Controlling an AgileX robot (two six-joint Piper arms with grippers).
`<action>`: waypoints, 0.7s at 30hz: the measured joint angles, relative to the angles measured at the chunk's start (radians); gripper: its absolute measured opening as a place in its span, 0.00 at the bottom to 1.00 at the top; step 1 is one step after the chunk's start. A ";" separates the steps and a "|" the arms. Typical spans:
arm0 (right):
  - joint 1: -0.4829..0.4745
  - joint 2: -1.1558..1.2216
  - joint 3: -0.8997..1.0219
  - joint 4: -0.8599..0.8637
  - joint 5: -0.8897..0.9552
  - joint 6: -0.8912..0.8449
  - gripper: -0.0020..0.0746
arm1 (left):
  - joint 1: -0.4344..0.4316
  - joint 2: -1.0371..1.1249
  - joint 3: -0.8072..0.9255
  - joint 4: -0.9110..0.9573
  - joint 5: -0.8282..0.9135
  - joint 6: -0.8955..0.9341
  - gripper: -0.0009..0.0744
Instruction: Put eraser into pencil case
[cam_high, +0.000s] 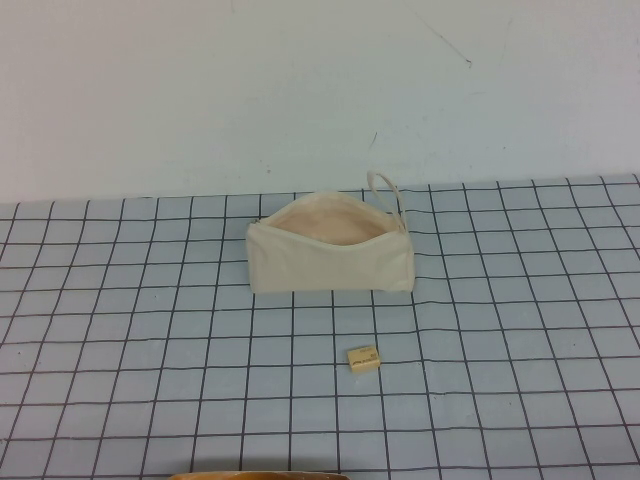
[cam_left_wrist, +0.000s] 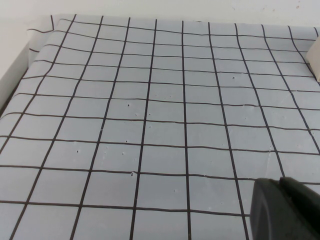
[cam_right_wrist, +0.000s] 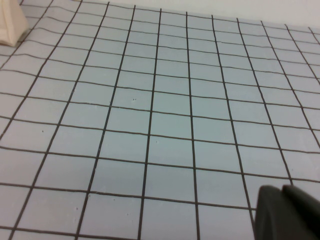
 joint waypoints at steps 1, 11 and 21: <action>0.000 0.000 0.000 0.000 0.000 0.000 0.02 | 0.000 0.000 0.000 0.000 0.000 0.000 0.01; 0.000 0.000 0.000 0.000 0.000 0.000 0.02 | 0.000 0.000 0.004 -0.236 -0.038 -0.187 0.01; 0.000 0.000 0.000 0.000 0.000 0.000 0.02 | 0.000 0.000 0.005 -0.687 -0.239 -0.425 0.01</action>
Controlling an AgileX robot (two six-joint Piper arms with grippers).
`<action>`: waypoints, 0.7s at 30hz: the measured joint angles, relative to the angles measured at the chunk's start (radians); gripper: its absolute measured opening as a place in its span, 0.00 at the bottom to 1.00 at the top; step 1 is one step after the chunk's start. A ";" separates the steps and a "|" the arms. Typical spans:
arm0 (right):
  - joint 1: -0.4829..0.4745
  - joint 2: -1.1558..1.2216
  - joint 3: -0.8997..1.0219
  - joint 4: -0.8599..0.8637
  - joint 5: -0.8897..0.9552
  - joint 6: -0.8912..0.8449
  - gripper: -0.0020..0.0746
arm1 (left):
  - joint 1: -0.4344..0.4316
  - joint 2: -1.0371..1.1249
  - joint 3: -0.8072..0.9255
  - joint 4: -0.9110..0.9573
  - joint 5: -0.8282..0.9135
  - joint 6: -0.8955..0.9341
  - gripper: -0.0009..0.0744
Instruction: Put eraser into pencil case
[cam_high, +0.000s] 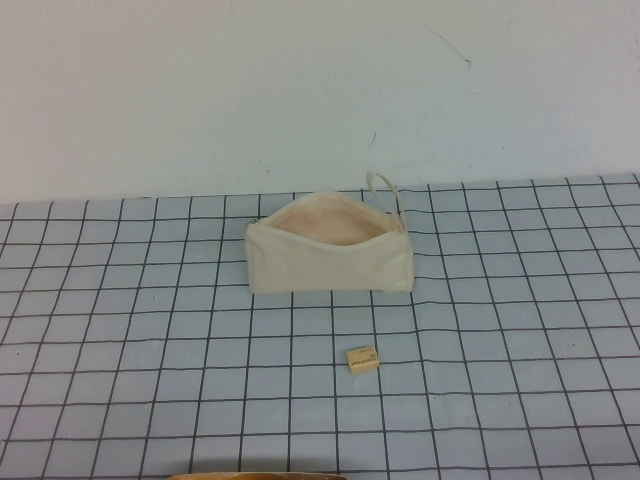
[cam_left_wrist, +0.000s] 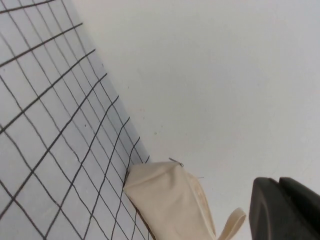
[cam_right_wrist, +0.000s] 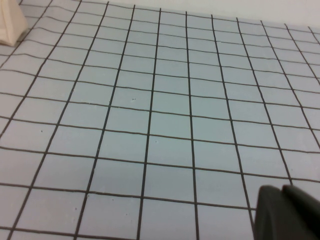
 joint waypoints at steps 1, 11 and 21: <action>0.000 0.000 0.000 0.000 0.000 0.000 0.02 | 0.000 0.000 0.000 -0.014 -0.015 0.011 0.01; 0.000 0.000 0.000 0.002 0.000 0.000 0.02 | -0.023 0.246 -0.374 0.054 0.431 0.604 0.01; 0.000 0.000 0.000 0.002 0.000 0.000 0.02 | -0.027 0.933 -0.862 0.136 0.851 0.946 0.01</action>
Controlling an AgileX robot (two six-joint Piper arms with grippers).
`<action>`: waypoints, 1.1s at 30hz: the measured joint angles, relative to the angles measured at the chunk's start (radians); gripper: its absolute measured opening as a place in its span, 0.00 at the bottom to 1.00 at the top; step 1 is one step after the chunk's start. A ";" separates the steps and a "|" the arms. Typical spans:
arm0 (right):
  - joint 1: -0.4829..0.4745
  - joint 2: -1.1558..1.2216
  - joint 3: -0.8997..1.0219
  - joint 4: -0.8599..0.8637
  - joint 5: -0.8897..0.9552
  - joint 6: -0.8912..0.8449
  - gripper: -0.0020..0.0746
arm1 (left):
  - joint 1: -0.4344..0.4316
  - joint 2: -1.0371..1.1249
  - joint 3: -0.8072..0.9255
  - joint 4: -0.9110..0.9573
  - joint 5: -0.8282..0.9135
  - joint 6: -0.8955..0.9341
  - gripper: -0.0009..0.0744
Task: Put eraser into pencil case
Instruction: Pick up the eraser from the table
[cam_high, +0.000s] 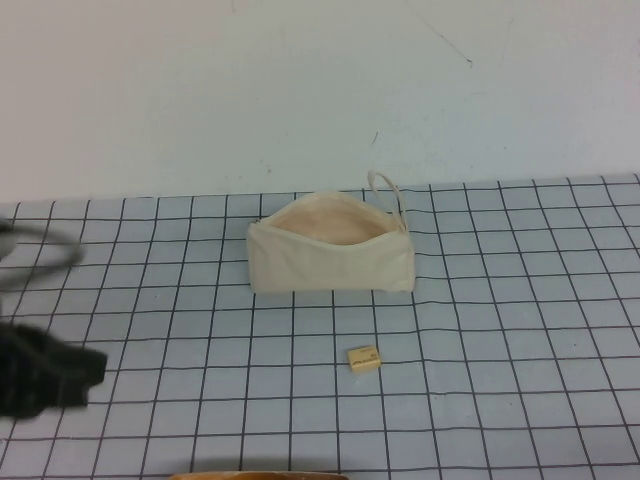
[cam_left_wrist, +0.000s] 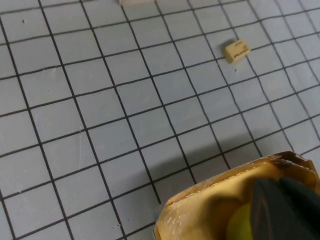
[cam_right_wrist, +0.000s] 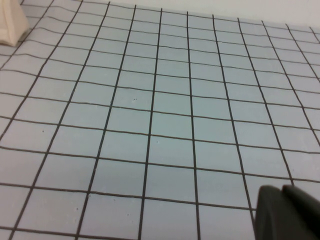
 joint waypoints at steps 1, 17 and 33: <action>0.000 0.000 0.000 0.000 0.000 0.000 0.02 | -0.002 0.050 -0.039 0.005 0.016 0.007 0.01; 0.000 0.000 0.000 0.000 0.000 0.000 0.02 | -0.546 0.697 -0.472 0.517 0.022 -0.335 0.01; 0.000 0.000 0.000 0.000 0.000 0.000 0.02 | -0.657 1.139 -0.814 0.543 0.096 -0.593 0.43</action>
